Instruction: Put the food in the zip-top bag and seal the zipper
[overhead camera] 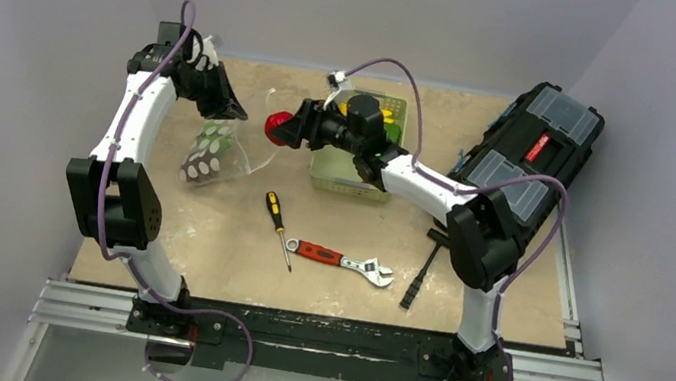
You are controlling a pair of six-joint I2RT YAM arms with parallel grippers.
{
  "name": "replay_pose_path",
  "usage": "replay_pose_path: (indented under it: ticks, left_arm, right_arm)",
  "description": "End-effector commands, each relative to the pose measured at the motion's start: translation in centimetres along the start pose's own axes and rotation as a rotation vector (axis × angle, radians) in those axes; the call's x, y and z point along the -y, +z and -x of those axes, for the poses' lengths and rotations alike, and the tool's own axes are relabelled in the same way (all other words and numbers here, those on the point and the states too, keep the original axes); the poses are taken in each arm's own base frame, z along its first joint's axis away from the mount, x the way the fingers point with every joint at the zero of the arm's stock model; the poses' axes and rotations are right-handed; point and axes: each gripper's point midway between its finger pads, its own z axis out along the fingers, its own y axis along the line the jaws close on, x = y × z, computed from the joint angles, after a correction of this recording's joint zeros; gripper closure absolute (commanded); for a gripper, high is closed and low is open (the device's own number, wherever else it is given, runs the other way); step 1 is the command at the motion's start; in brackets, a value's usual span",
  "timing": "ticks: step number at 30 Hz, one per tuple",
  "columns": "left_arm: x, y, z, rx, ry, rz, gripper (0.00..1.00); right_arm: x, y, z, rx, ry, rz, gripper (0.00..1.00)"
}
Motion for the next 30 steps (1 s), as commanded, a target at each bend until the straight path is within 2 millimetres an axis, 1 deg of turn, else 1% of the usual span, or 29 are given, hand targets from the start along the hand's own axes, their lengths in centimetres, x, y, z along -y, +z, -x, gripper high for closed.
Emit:
replay_pose_path:
  ticks: [1, 6, 9, 11, 13, 16, 20, 22, 24, 25, 27, 30]
  left_arm:
    - [0.7, -0.7, 0.7, 0.03, 0.011, -0.033, 1.0]
    - [0.8, -0.9, 0.7, 0.034, 0.013, -0.035, 1.0]
    - [0.8, -0.9, 0.7, 0.035, 0.013, -0.036, 1.0]
    - [0.8, -1.0, 0.7, 0.035, 0.013, -0.038, 1.0]
    - [0.8, -1.1, 0.8, 0.038, 0.014, -0.037, 1.0]
    - [0.8, -1.1, 0.8, 0.039, 0.012, -0.038, 1.0]
    - [0.7, -1.1, 0.9, 0.041, 0.01, -0.037, 1.0]
    - [0.8, -1.2, 0.9, 0.042, 0.01, -0.04, 1.0]
    - [0.8, -1.2, 0.8, 0.041, 0.01, -0.04, 1.0]
    - [0.7, -1.2, 0.8, 0.041, 0.009, -0.04, 1.0]
    - [0.7, -1.2, 0.9, 0.042, 0.009, -0.04, 1.0]
    - [0.7, -1.2, 0.8, 0.041, 0.008, -0.041, 1.0]
  right_arm:
    - [-5.7, 1.5, 0.6, 0.044, -0.045, 0.176, 1.0]
    - [-5.2, 3.4, -0.9, 0.028, 0.002, 0.122, 1.0]
    - [-4.2, 4.3, -1.3, 0.031, 0.024, 0.076, 1.0]
    - [-3.1, 5.2, -2.1, 0.011, 0.035, 0.042, 1.0]
    - [-2.4, 5.9, -2.2, 0.002, 0.038, 0.016, 1.0]
    - [-2.2, 6.7, -2.1, 0.003, 0.035, 0.008, 0.86]
    - [-2.0, 7.5, -2.3, -0.01, 0.039, 0.005, 0.76]
    - [-2.1, 7.7, -2.5, -0.017, 0.035, 0.008, 0.68]
    - [-2.3, 7.8, -2.9, -0.026, 0.026, 0.007, 0.57]
    - [-2.4, 7.8, -2.9, -0.027, 0.021, 0.006, 0.49]
    - [-2.5, 7.7, -3.0, -0.03, 0.016, 0.004, 0.37]
    - [-2.6, 7.6, -3.0, -0.034, 0.01, 0.001, 0.24]
